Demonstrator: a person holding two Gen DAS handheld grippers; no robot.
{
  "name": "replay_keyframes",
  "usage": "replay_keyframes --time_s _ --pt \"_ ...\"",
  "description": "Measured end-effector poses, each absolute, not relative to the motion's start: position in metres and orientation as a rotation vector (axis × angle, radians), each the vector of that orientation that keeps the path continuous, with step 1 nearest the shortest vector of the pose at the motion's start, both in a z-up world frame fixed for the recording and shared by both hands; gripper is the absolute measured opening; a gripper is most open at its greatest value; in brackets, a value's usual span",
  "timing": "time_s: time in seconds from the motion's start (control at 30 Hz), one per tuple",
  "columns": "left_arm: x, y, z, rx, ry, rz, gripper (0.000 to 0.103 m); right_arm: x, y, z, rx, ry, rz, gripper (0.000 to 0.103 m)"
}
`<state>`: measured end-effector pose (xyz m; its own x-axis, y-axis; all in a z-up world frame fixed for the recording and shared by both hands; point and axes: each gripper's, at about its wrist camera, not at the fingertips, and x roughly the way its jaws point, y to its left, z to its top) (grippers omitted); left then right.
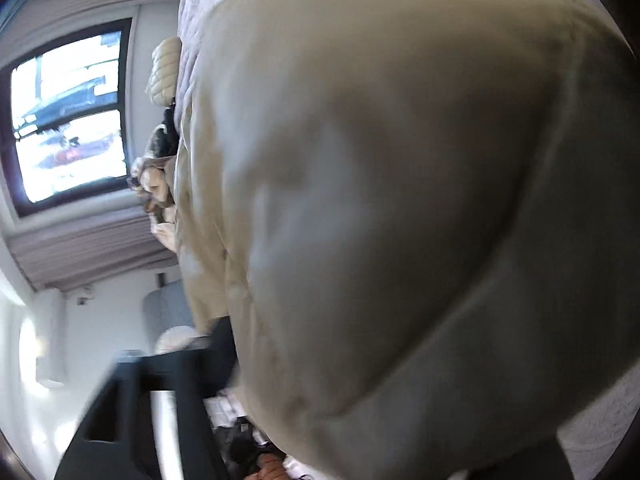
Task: Fold large clothes
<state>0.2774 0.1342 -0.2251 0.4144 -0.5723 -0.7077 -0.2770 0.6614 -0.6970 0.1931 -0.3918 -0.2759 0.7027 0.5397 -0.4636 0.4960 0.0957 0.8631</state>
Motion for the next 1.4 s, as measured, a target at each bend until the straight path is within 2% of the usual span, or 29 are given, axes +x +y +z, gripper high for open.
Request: replay_keyframes --time_s 0.07,0.17,0.47,0.8,0.93,1.0,1.03,1.07,1.1,1.13,1.17,1.4 --pt "0.273 0.136 -0.21 -0.893 1.133 -0.264 0.021 0.192 -0.39 -0.267 1.517 0.86 0.067 0.028" --pt "0.263 0.14 -0.189 -0.909 1.089 -0.331 0.019 0.189 -0.388 -0.253 1.493 0.833 0.121 0.023" --pt "0.206 0.155 -0.163 -0.892 1.133 -0.392 0.019 0.15 -0.378 -0.232 1.467 0.866 0.18 0.022" --pt "0.099 0.196 -0.183 -0.829 1.311 -0.336 0.019 0.074 -0.362 -0.245 1.541 0.946 0.165 0.022" --pt "0.094 0.198 -0.207 -0.803 1.365 -0.301 0.02 0.073 -0.362 -0.269 1.576 0.977 0.134 0.027" --pt "0.095 0.195 -0.209 -0.782 1.379 -0.288 0.021 0.077 -0.362 -0.275 1.578 0.998 0.121 0.034" --pt "0.098 0.192 -0.207 -0.773 1.385 -0.284 0.025 0.078 -0.363 -0.275 1.571 1.01 0.11 0.039" --pt "0.099 0.191 -0.205 -0.745 1.397 -0.267 0.03 0.081 -0.363 -0.271 1.555 1.024 0.096 0.042" --pt "0.102 0.188 -0.203 -0.715 1.406 -0.242 0.046 0.083 -0.364 -0.267 1.545 1.031 0.089 0.043" --pt "0.103 0.19 -0.201 -0.683 1.416 -0.209 0.058 0.084 -0.365 -0.263 1.535 1.042 0.078 0.044" --pt "0.104 0.191 -0.198 -0.649 1.42 -0.176 0.058 0.085 -0.366 -0.258 1.524 1.057 0.058 0.049" --pt "0.103 0.193 -0.145 -0.429 1.368 -0.134 0.058 0.087 -0.357 -0.215 1.336 1.196 0.032 0.061"
